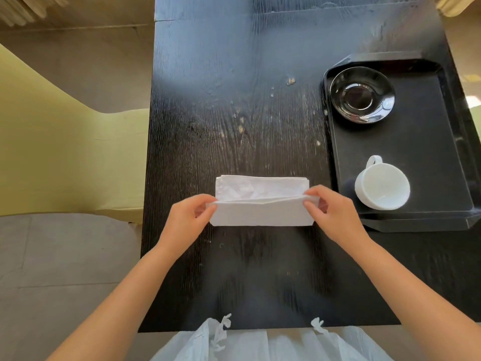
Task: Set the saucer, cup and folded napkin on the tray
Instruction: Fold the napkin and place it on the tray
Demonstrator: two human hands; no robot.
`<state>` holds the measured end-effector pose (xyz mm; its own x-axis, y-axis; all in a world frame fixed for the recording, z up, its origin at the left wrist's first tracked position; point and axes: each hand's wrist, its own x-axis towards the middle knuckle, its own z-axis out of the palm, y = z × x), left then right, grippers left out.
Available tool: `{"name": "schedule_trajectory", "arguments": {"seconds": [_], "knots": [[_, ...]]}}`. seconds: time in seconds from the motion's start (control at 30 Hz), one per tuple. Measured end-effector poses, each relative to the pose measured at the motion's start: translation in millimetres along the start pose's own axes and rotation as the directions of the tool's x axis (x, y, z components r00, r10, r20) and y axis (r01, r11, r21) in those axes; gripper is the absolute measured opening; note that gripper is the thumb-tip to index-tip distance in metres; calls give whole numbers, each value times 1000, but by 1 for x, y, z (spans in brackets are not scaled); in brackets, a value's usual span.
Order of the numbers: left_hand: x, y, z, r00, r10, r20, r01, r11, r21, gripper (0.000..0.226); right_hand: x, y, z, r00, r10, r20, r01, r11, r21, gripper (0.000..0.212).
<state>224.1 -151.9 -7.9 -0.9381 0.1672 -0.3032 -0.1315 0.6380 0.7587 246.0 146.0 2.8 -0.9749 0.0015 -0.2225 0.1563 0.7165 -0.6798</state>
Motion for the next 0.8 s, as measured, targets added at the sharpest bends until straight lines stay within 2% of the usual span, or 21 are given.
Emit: {"name": "schedule_trajectory", "arguments": {"seconds": [0.17, 0.3, 0.53, 0.63, 0.7, 0.73, 0.8], "knots": [[40, 5, 10, 990, 25, -142, -13, 996, 83, 14, 39, 8, 18, 993, -18, -114, 4, 992, -127, 9], [65, -2, 19, 989, 73, -132, -46, 978, 202, 13, 55, 22, 28, 996, -5, -89, -11, 983, -185, 10], [77, -9, 32, 990, 25, -141, 3, 981, 193, 14, 62, 27, 35, 988, 89, -127, -112, 976, -186, 3], [80, -2, 38, 983, 38, -182, 12, 964, 265, 19, 59, 17, 36, 975, 93, -203, -137, 966, -217, 17], [75, 5, 48, 967, 69, -245, 40, 909, 415, 40, 50, 10, 44, 967, 21, -254, -113, 929, -353, 37], [70, 10, 54, 964, 122, -236, 16, 860, 511, 48, 44, 6, 51, 973, -22, -231, -85, 892, -443, 44], [55, 14, 73, 962, 260, -86, -150, 762, 629, 56, 34, -1, 68, 991, -85, -100, 14, 826, -564, 53]]}}
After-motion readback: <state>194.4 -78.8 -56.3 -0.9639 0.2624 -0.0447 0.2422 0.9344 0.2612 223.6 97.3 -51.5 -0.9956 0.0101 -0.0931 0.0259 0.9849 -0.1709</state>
